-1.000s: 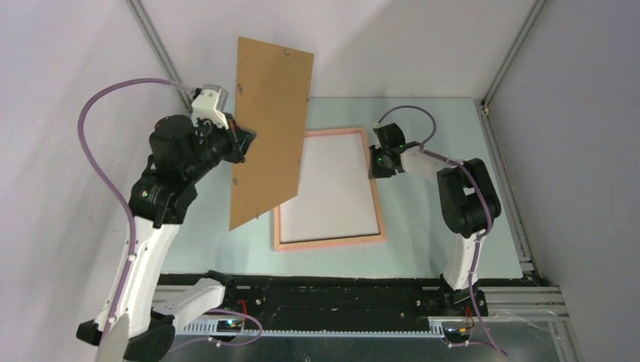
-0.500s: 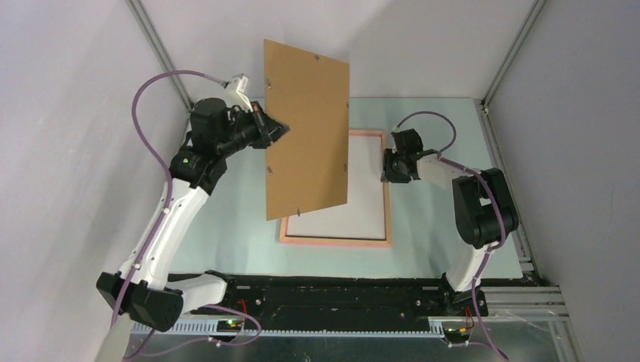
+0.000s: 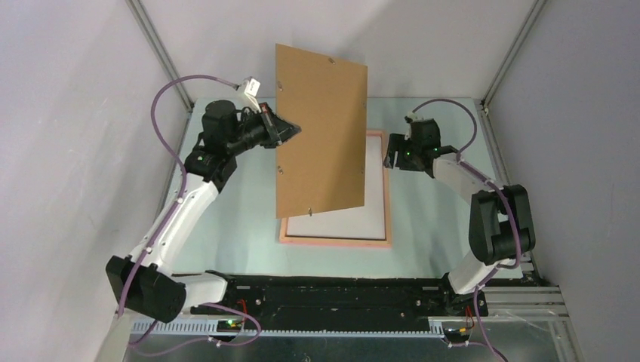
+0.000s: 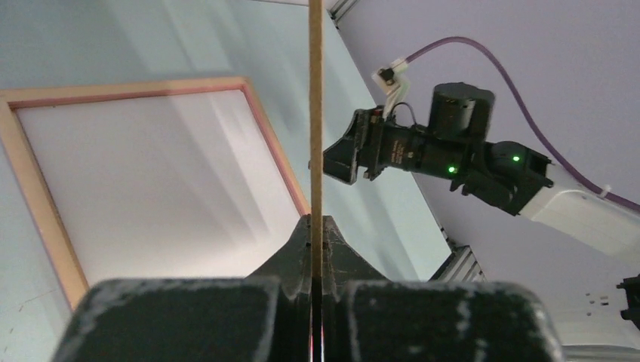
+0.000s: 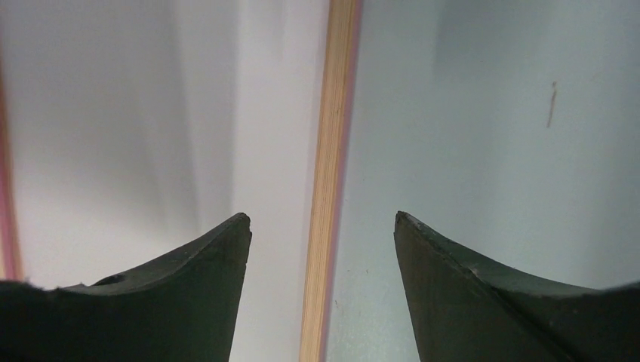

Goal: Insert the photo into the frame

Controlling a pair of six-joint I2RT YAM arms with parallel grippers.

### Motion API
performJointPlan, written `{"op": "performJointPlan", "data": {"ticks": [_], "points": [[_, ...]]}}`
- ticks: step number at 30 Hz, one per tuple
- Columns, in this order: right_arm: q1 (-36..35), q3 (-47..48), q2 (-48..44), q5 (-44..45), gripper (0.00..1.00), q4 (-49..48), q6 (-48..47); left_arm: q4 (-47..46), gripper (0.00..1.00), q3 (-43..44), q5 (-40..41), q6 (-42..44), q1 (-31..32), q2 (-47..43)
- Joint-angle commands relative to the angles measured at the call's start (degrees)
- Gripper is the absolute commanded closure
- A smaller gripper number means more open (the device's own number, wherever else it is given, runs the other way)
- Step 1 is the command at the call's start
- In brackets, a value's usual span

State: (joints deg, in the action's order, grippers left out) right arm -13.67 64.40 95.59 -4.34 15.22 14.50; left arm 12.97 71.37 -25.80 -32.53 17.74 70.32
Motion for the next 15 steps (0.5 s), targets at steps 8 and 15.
{"op": "performJointPlan", "data": {"ticks": [8,15], "points": [[11.0,0.2,-9.1,-6.5,0.26,-0.8,-1.5,-17.2,1.00,-3.8,-8.8,-11.4,-1.5,4.8],[17.3,-2.3,-11.3,-10.7,0.27,-1.3,-1.7,-23.9,1.00,-7.5,-12.8,-18.4,-2.5,10.3]]}}
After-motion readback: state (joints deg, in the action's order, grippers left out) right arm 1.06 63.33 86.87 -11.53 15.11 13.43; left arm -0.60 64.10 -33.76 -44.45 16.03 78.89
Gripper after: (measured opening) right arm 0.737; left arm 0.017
